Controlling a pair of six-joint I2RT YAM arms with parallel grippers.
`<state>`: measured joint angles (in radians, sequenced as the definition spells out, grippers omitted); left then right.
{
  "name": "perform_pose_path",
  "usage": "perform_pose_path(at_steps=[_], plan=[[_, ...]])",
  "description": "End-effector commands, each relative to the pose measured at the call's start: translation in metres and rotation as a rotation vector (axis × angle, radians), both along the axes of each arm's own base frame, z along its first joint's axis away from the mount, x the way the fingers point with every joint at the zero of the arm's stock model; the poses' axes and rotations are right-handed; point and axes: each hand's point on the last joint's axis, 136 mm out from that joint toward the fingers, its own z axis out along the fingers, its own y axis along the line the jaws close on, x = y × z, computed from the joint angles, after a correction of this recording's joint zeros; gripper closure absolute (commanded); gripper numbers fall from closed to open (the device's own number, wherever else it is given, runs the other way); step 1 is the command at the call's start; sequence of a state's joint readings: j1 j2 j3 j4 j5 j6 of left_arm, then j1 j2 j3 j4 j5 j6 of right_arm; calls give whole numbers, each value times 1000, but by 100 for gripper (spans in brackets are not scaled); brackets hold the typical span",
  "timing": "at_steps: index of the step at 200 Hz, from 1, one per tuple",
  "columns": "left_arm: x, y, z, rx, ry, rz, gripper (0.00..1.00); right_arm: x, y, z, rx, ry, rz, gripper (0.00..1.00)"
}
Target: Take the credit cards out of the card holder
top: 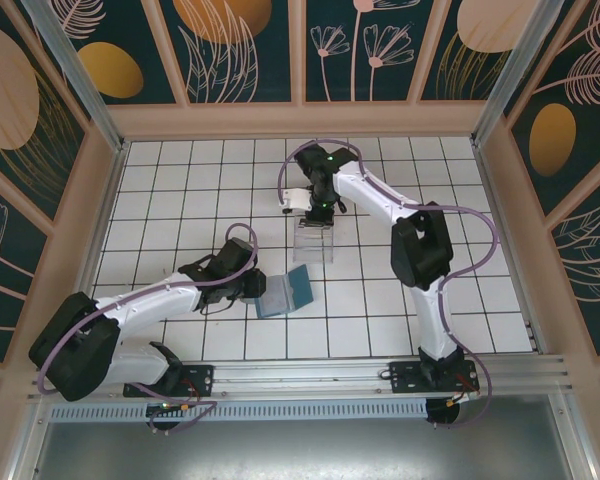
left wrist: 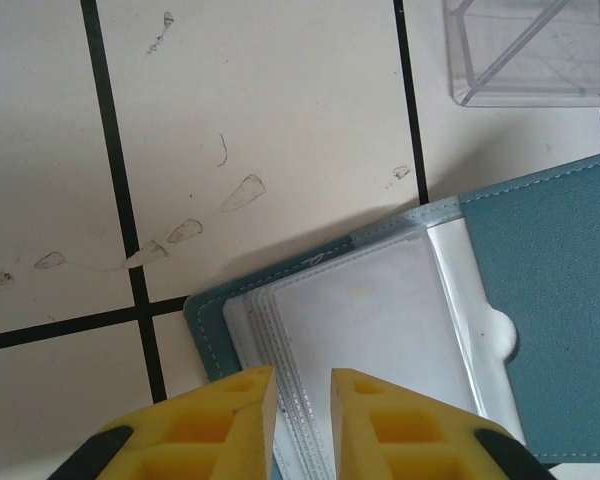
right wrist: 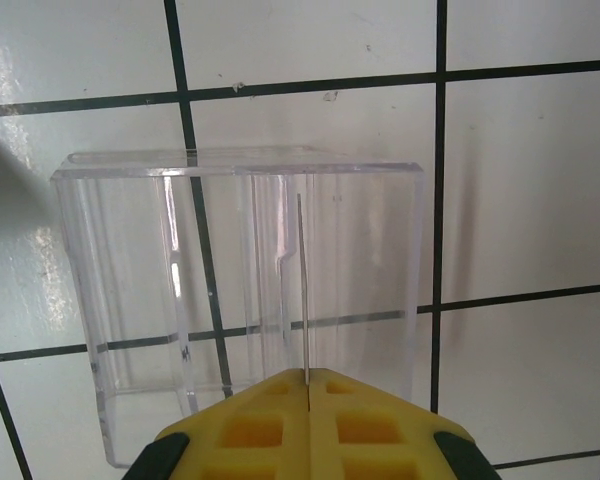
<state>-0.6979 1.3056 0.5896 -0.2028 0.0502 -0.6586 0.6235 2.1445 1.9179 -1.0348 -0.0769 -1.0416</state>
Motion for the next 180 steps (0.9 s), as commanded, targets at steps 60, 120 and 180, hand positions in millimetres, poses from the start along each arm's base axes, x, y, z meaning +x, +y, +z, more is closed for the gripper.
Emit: perform_pose_path(at_steps=[60, 120, 180], plan=[[0, 3, -4, -9, 7, 27, 77, 34, 4, -1, 11, -123, -35, 69], [2, 3, 1, -13, 0, 33, 77, 61, -5, 26, 13, -307, -93, 62], [3, 4, 5, -6, -13, 36, 77, 64, 0, 56, 111, -384, -140, 56]])
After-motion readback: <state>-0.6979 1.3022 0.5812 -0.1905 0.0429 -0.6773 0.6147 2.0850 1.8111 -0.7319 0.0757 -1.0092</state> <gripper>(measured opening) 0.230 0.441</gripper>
